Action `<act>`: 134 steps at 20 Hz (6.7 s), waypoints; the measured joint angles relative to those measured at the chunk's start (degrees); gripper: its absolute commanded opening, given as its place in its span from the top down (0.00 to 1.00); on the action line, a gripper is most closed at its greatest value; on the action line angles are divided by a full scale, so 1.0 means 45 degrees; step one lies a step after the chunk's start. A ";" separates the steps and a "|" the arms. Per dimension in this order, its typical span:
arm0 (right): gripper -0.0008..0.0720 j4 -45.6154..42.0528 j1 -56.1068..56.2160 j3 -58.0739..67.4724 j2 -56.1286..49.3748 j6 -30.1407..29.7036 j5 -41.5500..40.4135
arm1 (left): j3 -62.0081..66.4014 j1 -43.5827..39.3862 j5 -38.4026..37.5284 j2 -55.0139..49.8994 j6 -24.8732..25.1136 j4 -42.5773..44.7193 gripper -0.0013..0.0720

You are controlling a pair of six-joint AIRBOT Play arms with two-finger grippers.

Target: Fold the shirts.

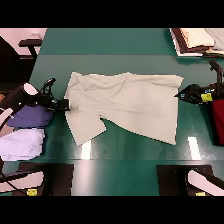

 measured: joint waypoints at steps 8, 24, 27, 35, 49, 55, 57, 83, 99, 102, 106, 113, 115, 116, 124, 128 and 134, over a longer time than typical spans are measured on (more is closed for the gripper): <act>0.22 -0.2905 -0.1919 -0.2890 0.1583 0.1127 0.1394 | 0.0942 -0.0107 -0.0636 0.1336 0.0301 -0.0087 0.95; 0.97 -0.1098 -0.2968 -0.8568 0.1967 0.0826 -0.1520 | 0.1030 -0.0107 -0.1025 0.1957 0.0471 -0.0185 0.95; 0.97 -0.0831 -0.2433 -0.7859 0.2361 0.0500 -0.1588 | 0.1107 -0.0112 -0.1039 0.2375 0.0466 -0.0199 0.95; 0.97 -0.0398 -0.0447 0.0209 0.4396 0.0869 -0.0903 | 0.5518 -0.0112 -0.1175 0.6028 0.0389 -0.0219 0.95; 0.97 -0.3842 -0.0180 1.4027 0.2511 0.3031 0.2875 | 1.5378 -0.0112 -0.1078 0.7397 -0.0593 -0.0228 0.95; 0.97 -0.4036 -0.0175 1.1812 0.1321 0.3201 0.2667 | 1.1026 -0.0117 -0.1894 0.6426 -0.0908 -0.0107 0.95; 0.97 -0.4099 -0.0063 1.1623 0.0136 0.3225 0.3162 | 0.9316 -0.0121 -0.2118 0.5489 -0.0908 -0.0117 0.95; 0.71 -0.5532 0.1685 0.5999 -0.5615 0.1617 -0.0238 | 0.6353 -0.0117 -0.2963 -0.3021 0.0559 0.0500 0.38; 0.42 -0.3963 0.0860 0.0709 -0.0486 0.1554 -0.0510 | -0.2443 -0.0107 -0.3614 0.4809 -0.1316 0.1622 0.33; 0.42 -0.3929 0.0831 0.0199 0.0325 0.1554 -0.0840 | -0.4464 -0.0117 -0.3463 0.5843 -0.1481 0.0675 0.33; 0.42 -0.3920 0.0816 -0.0019 0.0690 0.1554 -0.0967 | -0.6154 -0.0117 -0.2807 0.6290 -0.1345 -0.0602 0.33; 0.42 -0.3735 0.0811 -0.0102 0.0816 0.1554 -0.0967 | -0.7329 -0.0117 -0.1477 0.6450 -0.0860 -0.2443 0.90; 0.42 -0.3648 0.0680 -0.0102 0.0821 0.1559 -0.0758 | -0.7436 -0.0117 -0.1083 0.6421 -0.0593 -0.2501 0.95; 0.42 -0.3599 0.0554 -0.0102 0.0821 0.1554 -0.0583 | -0.7446 -0.0126 -0.1035 0.6426 -0.0505 -0.2652 0.95; 0.22 -0.5532 -0.1880 -0.0855 0.0835 0.1559 0.1773 | -0.6198 -0.0121 -0.2492 0.6450 0.0058 -0.2846 0.95; 0.30 -0.5901 -0.3002 -0.3303 0.0835 0.1569 0.1724 | -0.5547 -0.0121 -0.2841 0.6450 0.0107 -0.2793 0.95; 0.49 -0.4425 -0.3410 -0.5901 0.0835 0.1540 0.0102 | -0.5275 -0.0121 -0.3138 0.6455 0.0141 -0.2735 0.95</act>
